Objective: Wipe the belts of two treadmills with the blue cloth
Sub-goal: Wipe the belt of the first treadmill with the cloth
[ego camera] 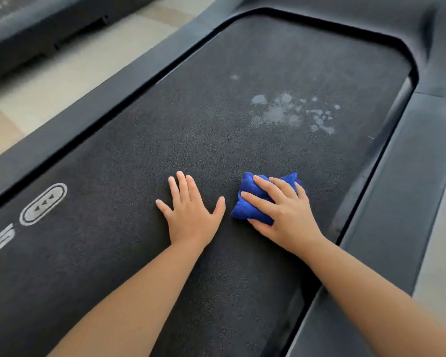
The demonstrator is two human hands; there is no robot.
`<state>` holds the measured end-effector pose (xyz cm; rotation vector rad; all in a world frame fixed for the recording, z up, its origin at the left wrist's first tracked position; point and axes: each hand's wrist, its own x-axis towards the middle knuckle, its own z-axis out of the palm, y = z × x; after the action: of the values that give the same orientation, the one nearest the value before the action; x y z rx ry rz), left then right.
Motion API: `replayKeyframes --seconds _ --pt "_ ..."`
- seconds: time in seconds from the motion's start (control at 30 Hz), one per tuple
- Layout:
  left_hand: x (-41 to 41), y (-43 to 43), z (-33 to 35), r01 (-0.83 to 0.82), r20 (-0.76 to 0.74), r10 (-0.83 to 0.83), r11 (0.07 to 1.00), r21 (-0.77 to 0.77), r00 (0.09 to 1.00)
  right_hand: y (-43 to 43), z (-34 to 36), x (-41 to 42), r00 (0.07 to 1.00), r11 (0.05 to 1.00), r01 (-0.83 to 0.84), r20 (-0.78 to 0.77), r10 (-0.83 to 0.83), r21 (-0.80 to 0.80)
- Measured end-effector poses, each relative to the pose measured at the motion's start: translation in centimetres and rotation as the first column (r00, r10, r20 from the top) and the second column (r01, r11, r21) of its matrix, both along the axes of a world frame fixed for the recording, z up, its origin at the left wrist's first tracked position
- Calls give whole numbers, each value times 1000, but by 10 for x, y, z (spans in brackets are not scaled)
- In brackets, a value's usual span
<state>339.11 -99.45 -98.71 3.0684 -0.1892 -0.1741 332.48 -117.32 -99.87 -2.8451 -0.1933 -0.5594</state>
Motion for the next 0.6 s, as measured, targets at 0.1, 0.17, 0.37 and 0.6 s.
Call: replayKeyframes --seconds 0.1,0.17,0.37,0.6 --pt "-1 2 -2 -9 6 9 1000 9 1000 -20 6 7 979 977 -203 -11 203 -64" --pt "-1 3 0 -23 -3 23 999 28 1000 -40 9 15 956 951 -293 -12 293 -103" --pt "-3 2 3 -43 13 42 999 17 999 -22 4 1 966 966 -256 -25 257 19" --pt "-5 1 2 -54 33 54 998 11 998 -23 7 -2 957 959 -281 -87 277 -36"
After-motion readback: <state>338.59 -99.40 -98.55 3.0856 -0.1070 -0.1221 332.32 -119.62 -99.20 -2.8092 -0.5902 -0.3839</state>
